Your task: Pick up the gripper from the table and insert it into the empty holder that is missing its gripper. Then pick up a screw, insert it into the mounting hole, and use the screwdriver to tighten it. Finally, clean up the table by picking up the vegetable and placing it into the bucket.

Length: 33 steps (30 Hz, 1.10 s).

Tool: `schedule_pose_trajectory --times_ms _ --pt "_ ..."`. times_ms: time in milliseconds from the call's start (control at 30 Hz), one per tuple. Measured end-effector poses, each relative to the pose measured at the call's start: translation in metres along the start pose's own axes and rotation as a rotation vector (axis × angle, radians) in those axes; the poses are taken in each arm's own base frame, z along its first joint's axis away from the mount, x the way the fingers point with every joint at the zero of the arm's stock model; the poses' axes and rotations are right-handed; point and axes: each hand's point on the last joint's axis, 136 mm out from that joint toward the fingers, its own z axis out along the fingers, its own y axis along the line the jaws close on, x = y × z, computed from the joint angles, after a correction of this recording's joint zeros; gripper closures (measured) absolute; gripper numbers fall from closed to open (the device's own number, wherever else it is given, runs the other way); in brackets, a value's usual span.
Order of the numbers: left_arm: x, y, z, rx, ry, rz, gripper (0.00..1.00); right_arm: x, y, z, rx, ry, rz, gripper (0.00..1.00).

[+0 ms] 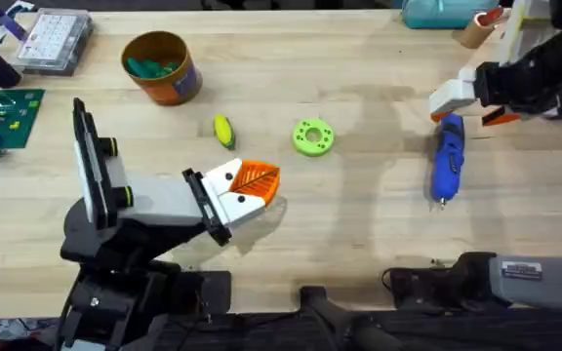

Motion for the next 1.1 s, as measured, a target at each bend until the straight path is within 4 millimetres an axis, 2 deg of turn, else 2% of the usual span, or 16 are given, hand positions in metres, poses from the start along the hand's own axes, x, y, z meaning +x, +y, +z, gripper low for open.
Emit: schedule_pose_trajectory --times_ms 200,367,533,700,867,1100 --pt "0.000 0.000 0.000 0.001 0.000 0.000 0.984 -0.002 0.000 0.004 0.001 -0.011 0.062 0.023" --pt "0.000 0.000 0.000 0.001 0.000 0.000 0.984 0.015 -0.003 0.028 0.001 0.028 0.130 0.023" --pt "0.000 0.000 0.000 0.001 0.000 0.000 0.984 0.028 -0.016 0.047 0.008 0.034 0.214 0.023" --pt "0.000 0.000 0.000 0.001 0.000 0.000 0.984 0.016 -0.032 0.057 0.018 -0.046 0.267 0.023" --pt "0.000 0.000 0.000 0.001 0.000 0.000 0.984 0.001 -0.038 0.067 0.021 -0.088 0.273 0.023" --pt "0.000 0.000 0.000 0.001 0.000 0.000 0.984 0.002 -0.040 0.091 0.019 -0.032 0.266 0.023"
